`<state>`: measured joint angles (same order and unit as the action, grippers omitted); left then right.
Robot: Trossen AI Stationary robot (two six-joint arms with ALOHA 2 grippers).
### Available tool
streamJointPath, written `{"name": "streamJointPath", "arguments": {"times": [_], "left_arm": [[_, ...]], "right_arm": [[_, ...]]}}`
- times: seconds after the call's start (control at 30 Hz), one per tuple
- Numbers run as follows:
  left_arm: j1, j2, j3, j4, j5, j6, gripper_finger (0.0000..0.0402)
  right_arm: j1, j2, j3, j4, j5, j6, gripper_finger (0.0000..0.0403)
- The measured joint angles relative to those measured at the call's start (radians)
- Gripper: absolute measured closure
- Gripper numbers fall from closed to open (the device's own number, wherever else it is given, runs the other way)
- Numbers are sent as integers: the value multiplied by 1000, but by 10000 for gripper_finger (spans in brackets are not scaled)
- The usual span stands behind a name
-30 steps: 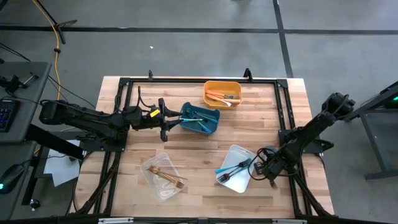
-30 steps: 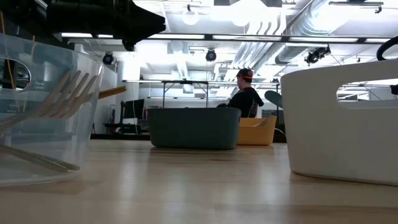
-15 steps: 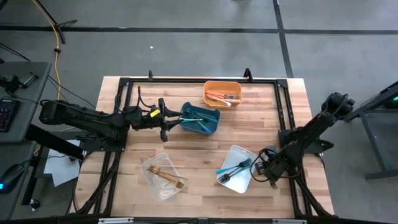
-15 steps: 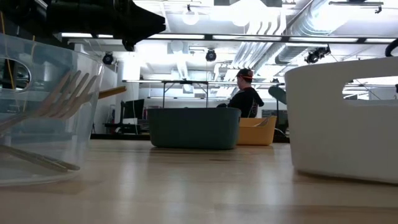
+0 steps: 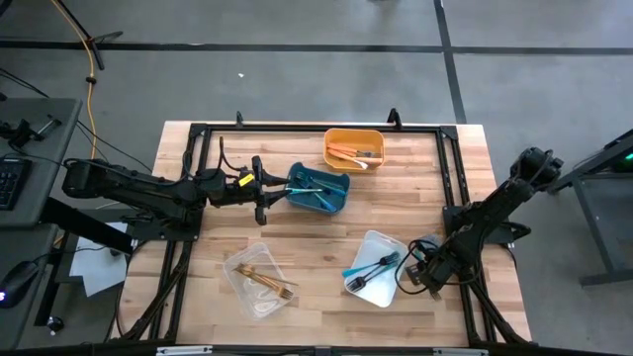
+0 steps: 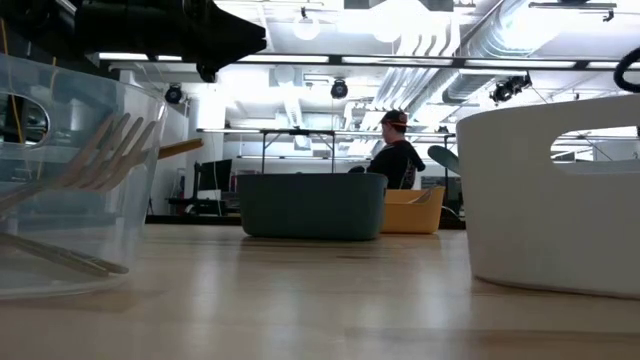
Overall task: Sort silverware by color (type)
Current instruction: Put the blue-black fork into the white bin
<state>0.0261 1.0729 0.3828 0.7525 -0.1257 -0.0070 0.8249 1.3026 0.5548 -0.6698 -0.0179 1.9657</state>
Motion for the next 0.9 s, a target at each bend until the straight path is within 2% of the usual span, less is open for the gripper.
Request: {"name": "streamJointPath", "arguments": {"times": [0.2,0.37,0.6,0.73,0.9], "left_arm": [[0,0,0,0,0,0,286],[0,0,0,0,0,0,286],[0,0,0,0,0,0,286],[0,0,0,0,0,0,286],[0,0,0,0,0,0,286]], "right_arm": [[1,-1,16,44,-91,-30,288],[1,30,17,45,-61,-2,288],[-1,128,28,44,-89,-9,288],[-1,134,29,43,-86,-15,290],[0,132,28,49,-76,-98,323]]}}
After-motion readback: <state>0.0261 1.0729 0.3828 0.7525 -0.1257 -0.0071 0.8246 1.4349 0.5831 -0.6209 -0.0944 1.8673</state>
